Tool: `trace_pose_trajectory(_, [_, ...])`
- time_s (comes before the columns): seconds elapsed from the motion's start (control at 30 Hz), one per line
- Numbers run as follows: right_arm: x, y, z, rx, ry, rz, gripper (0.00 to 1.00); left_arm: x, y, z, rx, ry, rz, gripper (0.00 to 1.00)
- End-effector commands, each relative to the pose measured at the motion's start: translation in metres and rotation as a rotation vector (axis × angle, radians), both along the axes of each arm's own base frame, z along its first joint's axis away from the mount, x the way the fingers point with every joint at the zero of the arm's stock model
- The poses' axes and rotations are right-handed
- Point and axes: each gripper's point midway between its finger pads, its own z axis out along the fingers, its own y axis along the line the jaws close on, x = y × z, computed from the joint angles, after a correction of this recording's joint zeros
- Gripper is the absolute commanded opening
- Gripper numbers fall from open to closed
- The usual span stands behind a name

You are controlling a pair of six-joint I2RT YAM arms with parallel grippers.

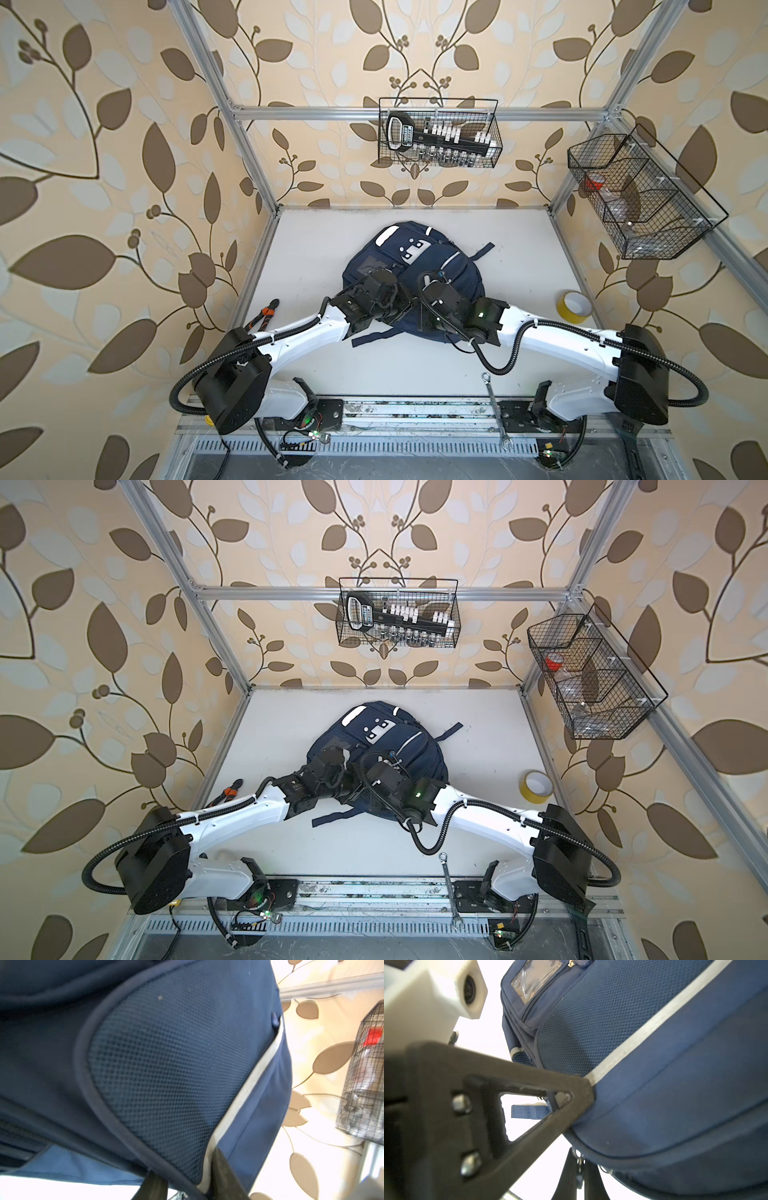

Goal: Pack books, pencil case, and school supplies into a backpack
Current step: Zip the student bag at the center of the table.

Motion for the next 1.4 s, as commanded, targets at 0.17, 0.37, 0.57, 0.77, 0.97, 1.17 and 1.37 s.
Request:
trace_pose_trajectory(0.17, [-0.007,-0.018,0.011,-0.038,-0.038,-0.042,0.0,0.032,-0.01,0.013,0.011,-0.059,0.065,0.0])
trace_pose_trajectory(0.37, [0.019,-0.107,-0.005,-0.277,-0.012,-0.178,0.0,0.018,0.03,0.009,0.207,-0.072,0.039,0.0])
trace_pose_trajectory(0.57, [0.063,-0.155,-0.013,-0.32,0.015,-0.195,0.0,0.012,0.064,0.013,0.256,-0.085,0.043,0.0])
trace_pose_trajectory(0.77, [0.111,-0.158,-0.011,-0.303,-0.015,-0.142,0.0,0.022,0.085,0.002,0.255,-0.057,0.017,0.0])
trace_pose_trajectory(0.97, [0.068,-0.118,0.013,-0.143,-0.033,-0.042,0.0,0.084,0.185,-0.001,0.222,0.001,0.241,0.0])
trace_pose_trajectory(1.17, [0.04,-0.083,0.014,0.012,0.021,0.001,0.0,0.115,0.174,0.013,0.218,0.016,0.171,0.2])
trace_pose_trajectory(1.37, [0.045,-0.063,0.02,0.062,0.014,0.037,0.0,0.049,0.137,0.052,0.17,-0.067,0.15,0.65])
